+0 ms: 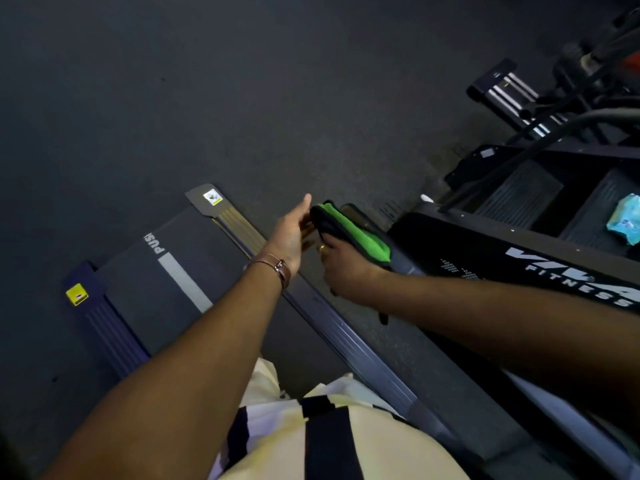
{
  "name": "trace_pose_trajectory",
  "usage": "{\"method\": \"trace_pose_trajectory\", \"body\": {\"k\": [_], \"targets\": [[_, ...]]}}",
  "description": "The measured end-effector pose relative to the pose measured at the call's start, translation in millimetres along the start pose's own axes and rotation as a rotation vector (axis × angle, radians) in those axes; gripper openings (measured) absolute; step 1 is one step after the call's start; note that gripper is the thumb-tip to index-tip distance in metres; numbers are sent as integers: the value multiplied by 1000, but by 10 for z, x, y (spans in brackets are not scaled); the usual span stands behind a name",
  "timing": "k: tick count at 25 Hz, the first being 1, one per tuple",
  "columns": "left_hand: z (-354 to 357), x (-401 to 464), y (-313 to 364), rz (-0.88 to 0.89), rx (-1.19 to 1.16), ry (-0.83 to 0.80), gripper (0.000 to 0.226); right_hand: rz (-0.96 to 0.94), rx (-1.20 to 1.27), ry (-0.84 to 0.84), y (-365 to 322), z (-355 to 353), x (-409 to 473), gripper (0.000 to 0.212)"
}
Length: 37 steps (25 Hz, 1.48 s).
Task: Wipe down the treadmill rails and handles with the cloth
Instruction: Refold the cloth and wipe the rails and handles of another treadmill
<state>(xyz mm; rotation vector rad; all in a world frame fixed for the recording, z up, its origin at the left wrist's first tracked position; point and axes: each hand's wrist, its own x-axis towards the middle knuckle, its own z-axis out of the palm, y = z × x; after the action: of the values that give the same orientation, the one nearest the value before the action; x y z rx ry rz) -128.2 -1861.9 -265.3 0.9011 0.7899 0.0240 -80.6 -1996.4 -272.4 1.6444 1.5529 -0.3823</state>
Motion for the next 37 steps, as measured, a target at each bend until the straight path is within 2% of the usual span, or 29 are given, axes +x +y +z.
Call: {"method": "trace_pose_trajectory", "body": {"k": [1,2,3,4,5,6,8,10,12,14,15,16,18,19,20,22,24,27,29,31,34,36,37], "targets": [[14,21,29,35,35,4,32,205,121,23,29,-89,26,52],[43,43,55,74,48,8,35,93,-41,149,62,-156,-106,47],[87,59,90,112,45,-8,39,111,-143,292,54,-294,-207,48],[134,78,123,140,56,-38,40,243,-85,347,-42,-320,-162,50],[187,74,168,154,85,-89,40,361,119,416,-193,-190,-111,49],[227,67,207,148,140,-135,41,400,137,491,-274,-63,-118,43],[309,38,262,136,267,-223,43,323,161,572,-289,335,-310,46],[381,46,225,198,352,-270,29,350,-74,485,-157,399,-634,57],[433,17,152,247,371,-232,19,417,-48,543,-153,256,-716,61],[460,19,159,253,359,-171,23,488,45,563,-319,69,-442,58],[446,47,166,260,369,-176,23,524,97,561,-382,31,-347,57],[416,93,181,272,404,-210,23,543,120,635,-423,81,-302,57],[374,153,210,321,533,-277,23,573,148,687,-449,175,-449,44],[361,173,204,363,610,-299,22,591,161,660,-446,193,-567,47],[341,172,183,428,693,-302,21,653,184,678,-464,198,-668,54],[343,158,201,598,897,-337,21,867,197,787,-601,214,-568,53],[388,150,273,687,1174,-405,24,1014,322,868,-788,236,-247,41],[557,61,422,730,1613,-585,38,1345,488,851,-1005,214,205,61],[750,-89,459,686,1697,-747,55,1654,594,899,-936,80,332,64],[916,-240,431,611,1733,-871,65,1943,759,1086,-840,-55,384,68],[988,-223,428,426,1686,-944,81,2270,1086,1482,-588,-338,512,72],[983,-122,505,326,1633,-940,100,2417,1565,1752,-365,-653,694,78],[981,-92,532,328,1647,-958,98,2414,1811,1827,-277,-816,796,84]]}}
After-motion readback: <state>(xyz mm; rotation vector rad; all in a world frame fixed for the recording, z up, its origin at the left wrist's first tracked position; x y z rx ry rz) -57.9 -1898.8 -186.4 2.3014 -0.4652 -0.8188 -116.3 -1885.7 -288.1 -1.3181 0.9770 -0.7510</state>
